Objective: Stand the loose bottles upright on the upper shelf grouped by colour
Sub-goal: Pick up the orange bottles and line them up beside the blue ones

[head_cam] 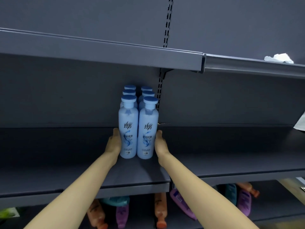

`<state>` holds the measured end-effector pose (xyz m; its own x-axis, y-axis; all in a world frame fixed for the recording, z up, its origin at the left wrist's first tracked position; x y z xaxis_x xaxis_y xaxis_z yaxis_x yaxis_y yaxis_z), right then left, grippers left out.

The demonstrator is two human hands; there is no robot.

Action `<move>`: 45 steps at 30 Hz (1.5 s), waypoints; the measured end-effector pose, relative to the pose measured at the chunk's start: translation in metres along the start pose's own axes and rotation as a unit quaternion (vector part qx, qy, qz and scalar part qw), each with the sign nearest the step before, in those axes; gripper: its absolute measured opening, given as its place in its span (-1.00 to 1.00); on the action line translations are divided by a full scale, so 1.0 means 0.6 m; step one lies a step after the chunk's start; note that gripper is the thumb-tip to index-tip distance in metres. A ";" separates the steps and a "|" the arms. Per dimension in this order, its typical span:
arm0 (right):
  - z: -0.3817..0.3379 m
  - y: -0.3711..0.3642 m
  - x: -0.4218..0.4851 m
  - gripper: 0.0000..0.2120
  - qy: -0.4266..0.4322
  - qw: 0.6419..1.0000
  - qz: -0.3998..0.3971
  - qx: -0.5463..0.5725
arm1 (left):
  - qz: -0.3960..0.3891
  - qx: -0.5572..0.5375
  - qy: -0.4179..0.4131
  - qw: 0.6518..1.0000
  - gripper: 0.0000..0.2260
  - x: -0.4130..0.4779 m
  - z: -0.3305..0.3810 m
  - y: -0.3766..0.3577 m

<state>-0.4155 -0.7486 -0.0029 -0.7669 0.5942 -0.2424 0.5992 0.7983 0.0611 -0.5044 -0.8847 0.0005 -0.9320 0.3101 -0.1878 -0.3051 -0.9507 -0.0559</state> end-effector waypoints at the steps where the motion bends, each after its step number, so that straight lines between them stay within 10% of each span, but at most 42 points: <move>1: 0.003 0.002 -0.008 -0.52 0.000 1.000 0.005 -0.014 | 0.007 0.014 -0.001 1.000 -0.56 -0.006 -0.006 0.002; 22: 0.077 0.243 -0.170 -0.51 0.087 0.862 0.012 -0.500 | -0.021 0.350 -0.190 0.917 -0.64 -0.228 -0.061 -0.154; 45: 0.242 0.631 -0.405 -0.51 -0.043 0.854 0.095 -0.510 | -0.240 0.554 -0.187 0.775 -0.56 -0.495 -0.259 -0.470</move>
<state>0.0310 -0.6052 -0.0614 -0.6319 0.7482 -0.2021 0.1653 0.3848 0.9081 -0.1111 -0.7095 -0.0803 -0.5882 0.8029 -0.0971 -0.4216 -0.2020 0.8840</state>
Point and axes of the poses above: each hand's wrist, its own x-axis towards the middle knuckle, its own y-axis out of the back of the hand, z = x × y, the point moved 5 cm from there along x, towards the middle knuckle, and after that the axes turned 2 degrees about -x, right-handed, at the moved point
